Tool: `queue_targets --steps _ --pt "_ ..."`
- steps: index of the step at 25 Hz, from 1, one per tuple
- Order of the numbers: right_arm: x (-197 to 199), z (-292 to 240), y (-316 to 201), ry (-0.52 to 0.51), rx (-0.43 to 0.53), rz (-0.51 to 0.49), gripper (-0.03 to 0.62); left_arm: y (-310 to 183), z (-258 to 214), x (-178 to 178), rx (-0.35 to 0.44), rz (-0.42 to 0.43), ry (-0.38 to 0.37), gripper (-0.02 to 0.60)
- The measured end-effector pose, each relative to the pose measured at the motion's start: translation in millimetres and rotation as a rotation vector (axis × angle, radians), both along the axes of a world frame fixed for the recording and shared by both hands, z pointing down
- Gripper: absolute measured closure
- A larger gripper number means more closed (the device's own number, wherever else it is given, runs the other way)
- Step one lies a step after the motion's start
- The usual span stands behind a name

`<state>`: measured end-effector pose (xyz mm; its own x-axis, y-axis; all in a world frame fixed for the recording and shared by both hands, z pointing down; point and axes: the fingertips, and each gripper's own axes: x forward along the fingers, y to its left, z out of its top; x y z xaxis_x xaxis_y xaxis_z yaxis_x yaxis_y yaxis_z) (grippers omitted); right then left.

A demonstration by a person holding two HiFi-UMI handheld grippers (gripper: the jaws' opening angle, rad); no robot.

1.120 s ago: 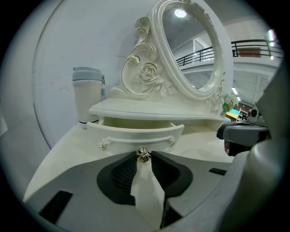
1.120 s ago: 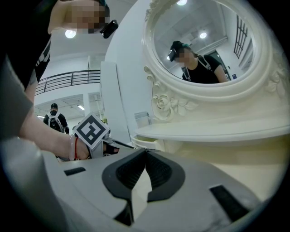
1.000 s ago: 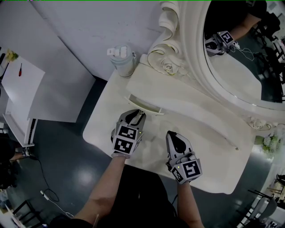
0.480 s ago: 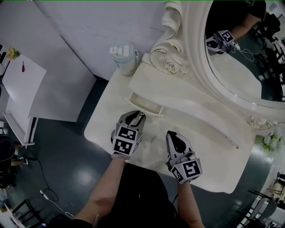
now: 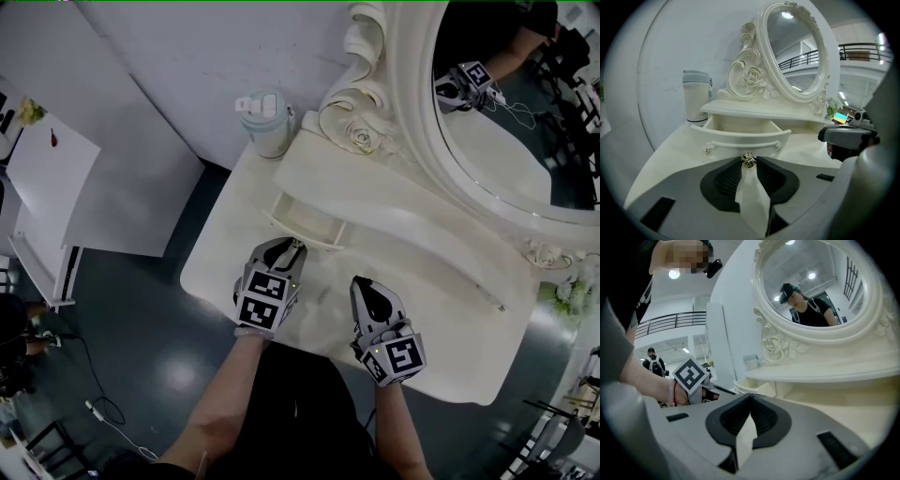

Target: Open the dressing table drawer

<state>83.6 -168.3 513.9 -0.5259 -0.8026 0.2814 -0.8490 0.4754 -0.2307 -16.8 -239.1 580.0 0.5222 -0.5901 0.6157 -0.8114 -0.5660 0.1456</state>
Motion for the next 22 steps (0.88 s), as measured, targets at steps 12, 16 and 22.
queue_targets --steps 12,16,22 --pt "-3 -1 5 -0.001 0.002 -0.012 0.588 12 0 -5 -0.012 -0.009 0.003 0.472" --pt "-4 0 7 -0.003 0.0 -0.017 0.588 15 0 -7 -0.01 -0.013 0.009 0.472" --pt "-7 -1 10 -0.007 0.005 -0.026 0.588 17 -5 -8 -0.004 -0.017 0.017 0.472"
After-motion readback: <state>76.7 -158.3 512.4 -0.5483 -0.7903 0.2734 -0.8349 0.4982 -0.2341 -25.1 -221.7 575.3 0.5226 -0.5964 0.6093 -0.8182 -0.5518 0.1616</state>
